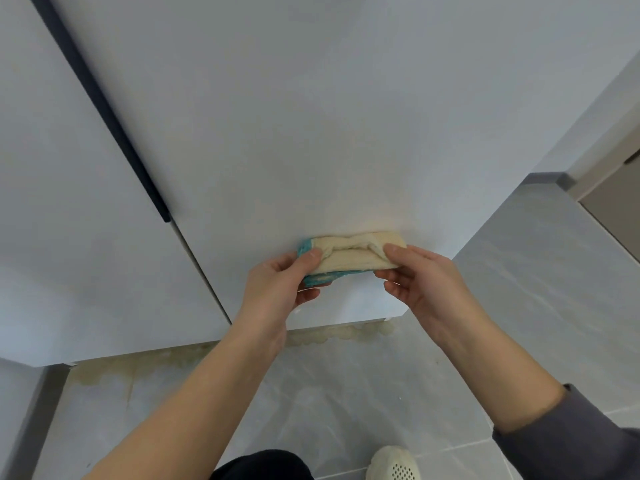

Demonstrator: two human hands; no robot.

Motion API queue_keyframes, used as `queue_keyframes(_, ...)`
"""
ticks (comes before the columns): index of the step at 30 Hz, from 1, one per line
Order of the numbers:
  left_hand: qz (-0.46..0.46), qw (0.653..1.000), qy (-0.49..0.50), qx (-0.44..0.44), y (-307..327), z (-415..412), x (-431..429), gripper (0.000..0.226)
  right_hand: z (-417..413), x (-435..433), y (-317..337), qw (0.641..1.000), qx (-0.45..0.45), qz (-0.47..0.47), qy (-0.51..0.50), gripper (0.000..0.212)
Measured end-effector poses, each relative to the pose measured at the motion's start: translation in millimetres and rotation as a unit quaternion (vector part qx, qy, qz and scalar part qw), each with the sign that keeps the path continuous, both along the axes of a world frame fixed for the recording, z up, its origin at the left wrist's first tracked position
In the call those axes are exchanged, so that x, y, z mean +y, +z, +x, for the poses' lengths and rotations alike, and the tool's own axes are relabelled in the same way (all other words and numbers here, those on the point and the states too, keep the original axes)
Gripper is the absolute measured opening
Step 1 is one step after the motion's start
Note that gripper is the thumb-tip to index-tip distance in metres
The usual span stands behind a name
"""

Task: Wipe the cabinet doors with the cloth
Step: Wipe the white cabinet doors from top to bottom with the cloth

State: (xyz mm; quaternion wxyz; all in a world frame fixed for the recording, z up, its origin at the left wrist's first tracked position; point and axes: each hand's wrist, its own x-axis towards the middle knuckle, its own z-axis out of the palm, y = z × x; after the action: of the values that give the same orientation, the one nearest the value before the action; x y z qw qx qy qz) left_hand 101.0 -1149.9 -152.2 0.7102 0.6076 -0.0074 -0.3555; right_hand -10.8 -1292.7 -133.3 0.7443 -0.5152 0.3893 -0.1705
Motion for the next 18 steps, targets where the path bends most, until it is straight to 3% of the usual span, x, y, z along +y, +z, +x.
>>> queue_keyframes(13, -0.060, 0.994, 0.000, -0.097, 66.2, 5.0, 3.8, 0.008, 1.5, 5.4, 61.5, 0.995, -0.096, -0.027, -0.005, 0.009)
queue_keyframes(18, -0.136, 0.969, 0.012, -0.205, 80.2, 1.5, 2.3, 0.008, -2.8, 3.6, 67.7, 0.973, -0.213, -0.076, 0.043, 0.014)
